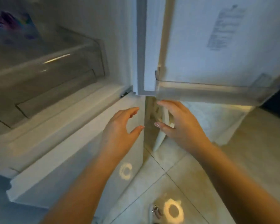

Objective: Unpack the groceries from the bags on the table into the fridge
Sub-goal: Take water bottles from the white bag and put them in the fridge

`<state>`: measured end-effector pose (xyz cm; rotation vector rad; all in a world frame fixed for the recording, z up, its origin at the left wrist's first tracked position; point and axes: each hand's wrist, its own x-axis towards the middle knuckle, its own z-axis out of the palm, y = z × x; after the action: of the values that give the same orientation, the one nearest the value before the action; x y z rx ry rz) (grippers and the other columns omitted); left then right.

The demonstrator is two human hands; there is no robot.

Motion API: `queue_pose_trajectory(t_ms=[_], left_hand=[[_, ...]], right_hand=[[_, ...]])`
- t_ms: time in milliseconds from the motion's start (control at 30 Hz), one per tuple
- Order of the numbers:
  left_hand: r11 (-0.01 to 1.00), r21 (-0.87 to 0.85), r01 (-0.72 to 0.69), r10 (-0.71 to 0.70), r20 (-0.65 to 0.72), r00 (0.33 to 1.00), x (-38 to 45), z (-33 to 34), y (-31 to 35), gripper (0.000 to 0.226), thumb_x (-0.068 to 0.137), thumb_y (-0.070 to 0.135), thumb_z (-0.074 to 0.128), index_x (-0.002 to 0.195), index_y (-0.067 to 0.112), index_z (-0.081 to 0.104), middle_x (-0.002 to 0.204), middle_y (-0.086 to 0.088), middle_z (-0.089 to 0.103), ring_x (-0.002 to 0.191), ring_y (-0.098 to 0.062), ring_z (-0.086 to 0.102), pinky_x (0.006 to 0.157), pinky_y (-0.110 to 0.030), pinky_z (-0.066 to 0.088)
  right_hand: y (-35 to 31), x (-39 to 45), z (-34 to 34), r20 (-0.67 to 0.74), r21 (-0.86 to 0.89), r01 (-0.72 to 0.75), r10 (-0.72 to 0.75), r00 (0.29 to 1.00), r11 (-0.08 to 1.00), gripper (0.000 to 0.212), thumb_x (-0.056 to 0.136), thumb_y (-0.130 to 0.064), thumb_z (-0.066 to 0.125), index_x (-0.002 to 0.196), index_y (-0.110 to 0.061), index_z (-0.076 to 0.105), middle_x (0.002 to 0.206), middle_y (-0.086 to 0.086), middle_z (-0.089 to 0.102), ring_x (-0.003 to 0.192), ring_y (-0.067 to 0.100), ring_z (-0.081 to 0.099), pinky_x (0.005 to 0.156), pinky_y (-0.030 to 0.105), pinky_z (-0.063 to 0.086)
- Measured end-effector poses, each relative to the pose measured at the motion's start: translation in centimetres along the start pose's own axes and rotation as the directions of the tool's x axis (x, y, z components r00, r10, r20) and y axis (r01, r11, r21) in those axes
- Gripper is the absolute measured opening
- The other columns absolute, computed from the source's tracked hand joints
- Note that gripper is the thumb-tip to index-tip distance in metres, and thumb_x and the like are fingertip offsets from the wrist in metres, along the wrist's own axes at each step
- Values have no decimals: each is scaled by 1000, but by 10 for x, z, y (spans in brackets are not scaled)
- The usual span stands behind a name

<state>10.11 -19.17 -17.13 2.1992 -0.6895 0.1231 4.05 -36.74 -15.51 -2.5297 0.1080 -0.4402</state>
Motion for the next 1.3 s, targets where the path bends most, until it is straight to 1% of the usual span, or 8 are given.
queue_pose_trajectory(t_ms=[167, 267, 367, 467, 600, 700, 967, 1300], left_hand=[[995, 12, -102, 95, 245, 965, -21, 81, 47, 51, 82, 30, 69, 130, 29, 50, 124, 9, 54, 112, -5, 50, 92, -22, 40], [984, 10, -179, 164, 350, 922, -31, 137, 83, 50, 82, 28, 69, 129, 24, 52, 123, 5, 56, 112, -10, 51, 91, -22, 39], [965, 9, -262, 230, 446, 865, -40, 199, 129, 49, 83, 28, 68, 129, 21, 52, 124, 4, 56, 114, -12, 50, 93, -20, 36], [946, 11, -323, 273, 508, 817, -49, 262, 178, 50, 85, 30, 66, 131, 20, 50, 126, 3, 55, 117, -14, 49, 95, -23, 35], [942, 22, -334, 267, 552, 790, -60, 336, 231, 49, 86, 33, 64, 132, 24, 49, 128, 4, 54, 118, -15, 49, 95, -31, 42], [943, 44, -329, 245, 576, 780, -57, 378, 257, 49, 86, 35, 64, 131, 26, 49, 127, 5, 54, 118, -15, 49, 94, -34, 44], [958, 107, -265, 166, 545, 822, 15, 460, 282, 48, 87, 31, 63, 132, 26, 48, 126, 4, 54, 117, -15, 49, 94, -28, 39], [983, 142, -116, 44, 432, 901, 202, 559, 286, 46, 88, 32, 62, 131, 28, 49, 129, 6, 53, 119, -16, 48, 95, -37, 43]], right_hand=[[68, -86, -33, -57, -21, -184, 183, 982, 983, 57, 83, -31, 68, 135, -27, 45, 140, -5, 44, 127, 12, 40, 101, 22, 30], [119, -136, -63, -107, -34, -289, 284, 953, 957, 56, 81, -29, 71, 132, -22, 49, 136, 0, 49, 125, 17, 44, 102, 25, 31], [174, -185, -103, -137, -60, -377, 367, 920, 924, 56, 80, -27, 71, 131, -18, 50, 136, 3, 49, 126, 20, 44, 101, 20, 26], [229, -231, -147, -125, -93, -443, 431, 894, 892, 55, 80, -26, 72, 130, -16, 52, 135, 6, 50, 126, 21, 44, 98, 18, 23], [296, -274, -198, -110, -138, -478, 466, 878, 868, 55, 79, -25, 73, 129, -13, 53, 133, 10, 52, 125, 26, 46, 103, 29, 30], [342, -285, -225, -66, -187, -491, 487, 871, 851, 57, 81, -28, 71, 132, -16, 50, 137, 7, 48, 128, 23, 42, 105, 28, 28], [456, -227, -258, 35, -209, -403, 419, 907, 891, 57, 83, -34, 67, 135, -20, 47, 140, 4, 45, 130, 21, 39, 106, 30, 28], [596, -28, -299, 151, -190, -216, 246, 957, 958, 57, 82, -29, 69, 134, -19, 47, 140, 3, 44, 131, 19, 37, 106, 25, 24]])
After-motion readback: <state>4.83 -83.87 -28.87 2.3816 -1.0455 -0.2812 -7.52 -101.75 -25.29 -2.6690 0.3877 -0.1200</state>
